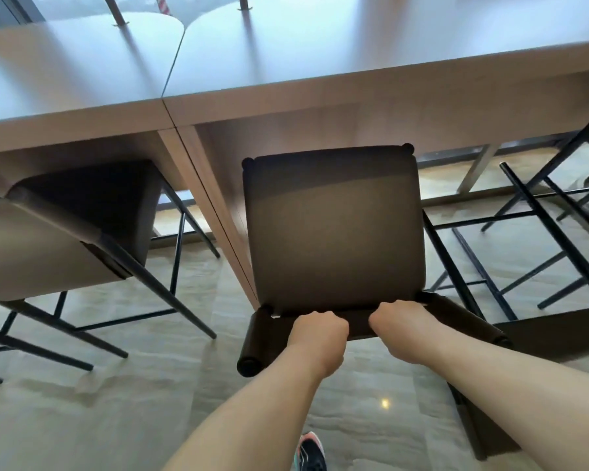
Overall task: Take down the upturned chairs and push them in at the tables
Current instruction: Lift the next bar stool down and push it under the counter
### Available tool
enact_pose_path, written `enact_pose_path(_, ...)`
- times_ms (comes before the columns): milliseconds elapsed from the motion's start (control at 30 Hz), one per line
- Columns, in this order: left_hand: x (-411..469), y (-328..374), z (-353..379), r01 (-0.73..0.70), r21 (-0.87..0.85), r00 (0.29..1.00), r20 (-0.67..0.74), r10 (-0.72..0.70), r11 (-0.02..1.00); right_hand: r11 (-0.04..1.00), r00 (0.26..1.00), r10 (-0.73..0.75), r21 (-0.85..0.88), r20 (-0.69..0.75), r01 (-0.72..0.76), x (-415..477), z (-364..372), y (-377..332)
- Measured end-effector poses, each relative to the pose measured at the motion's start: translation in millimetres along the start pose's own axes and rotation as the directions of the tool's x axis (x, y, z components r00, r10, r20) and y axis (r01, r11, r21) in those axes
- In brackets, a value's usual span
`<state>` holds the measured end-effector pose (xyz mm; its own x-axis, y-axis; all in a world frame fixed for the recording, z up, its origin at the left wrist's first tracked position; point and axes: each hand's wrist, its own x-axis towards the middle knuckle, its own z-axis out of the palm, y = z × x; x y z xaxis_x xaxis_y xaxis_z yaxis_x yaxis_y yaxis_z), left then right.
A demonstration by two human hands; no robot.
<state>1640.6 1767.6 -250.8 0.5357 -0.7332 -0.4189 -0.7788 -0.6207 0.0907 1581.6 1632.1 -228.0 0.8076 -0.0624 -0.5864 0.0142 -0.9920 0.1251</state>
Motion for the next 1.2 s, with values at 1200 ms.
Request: enact_pose_path(1200,26.1,-19.6,-80.8,0.165,-0.112,0.962,-0.203,-0.185,0.98,0.939,0.949,0.23,0.306,-0.217,-0.157,20.5,-65.2,51.6)
